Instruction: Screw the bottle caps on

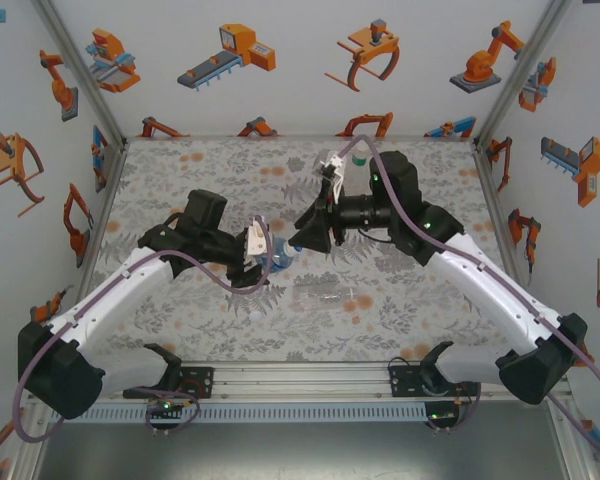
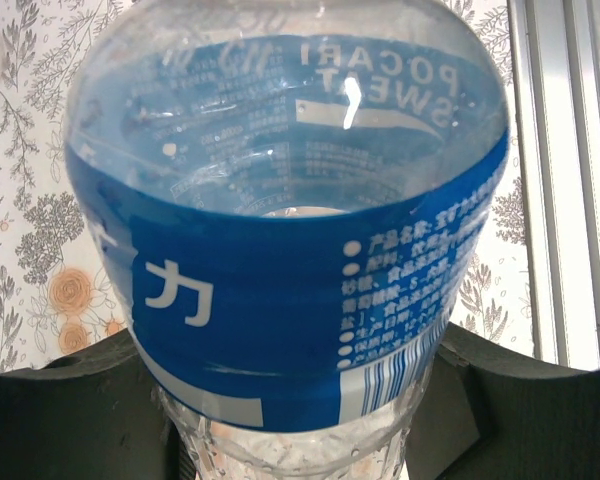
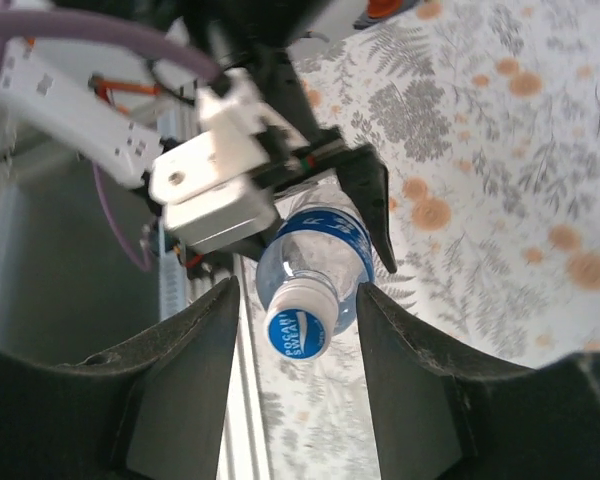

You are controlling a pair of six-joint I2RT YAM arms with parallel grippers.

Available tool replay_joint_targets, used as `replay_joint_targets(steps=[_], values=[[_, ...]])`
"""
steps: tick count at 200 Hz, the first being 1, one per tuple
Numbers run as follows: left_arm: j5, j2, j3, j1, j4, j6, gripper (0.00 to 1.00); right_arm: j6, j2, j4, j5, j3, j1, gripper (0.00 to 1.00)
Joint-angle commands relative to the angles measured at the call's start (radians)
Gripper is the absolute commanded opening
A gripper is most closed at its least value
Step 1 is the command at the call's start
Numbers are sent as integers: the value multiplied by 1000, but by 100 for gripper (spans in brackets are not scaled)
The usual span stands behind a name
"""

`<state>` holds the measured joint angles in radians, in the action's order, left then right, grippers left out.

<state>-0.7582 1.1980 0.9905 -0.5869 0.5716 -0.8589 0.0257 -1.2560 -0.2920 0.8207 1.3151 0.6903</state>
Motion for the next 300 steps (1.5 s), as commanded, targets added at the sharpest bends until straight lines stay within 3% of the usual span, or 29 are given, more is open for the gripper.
replay_joint_targets(steps=[1,52,102,206,234,261,300], values=[[-54,-20,18,-2,26,-36,0,-441,-2,-153,206,69,-3,50],[-62,-22,19,-2,33,-43,0,-820,-12,-332,186,80,2,52],[-65,-21,19,-2,33,-44,0,-824,-42,-311,141,58,27,49],[-69,-27,21,-2,34,-44,0,-797,-64,-295,103,55,58,30],[-55,-27,25,-2,33,-37,0,-579,-54,-213,41,22,61,16],[-14,-28,25,0,15,-14,0,-141,-16,-22,-107,-71,61,0],[19,-28,18,-1,-23,18,0,515,14,64,-367,-145,61,0]])
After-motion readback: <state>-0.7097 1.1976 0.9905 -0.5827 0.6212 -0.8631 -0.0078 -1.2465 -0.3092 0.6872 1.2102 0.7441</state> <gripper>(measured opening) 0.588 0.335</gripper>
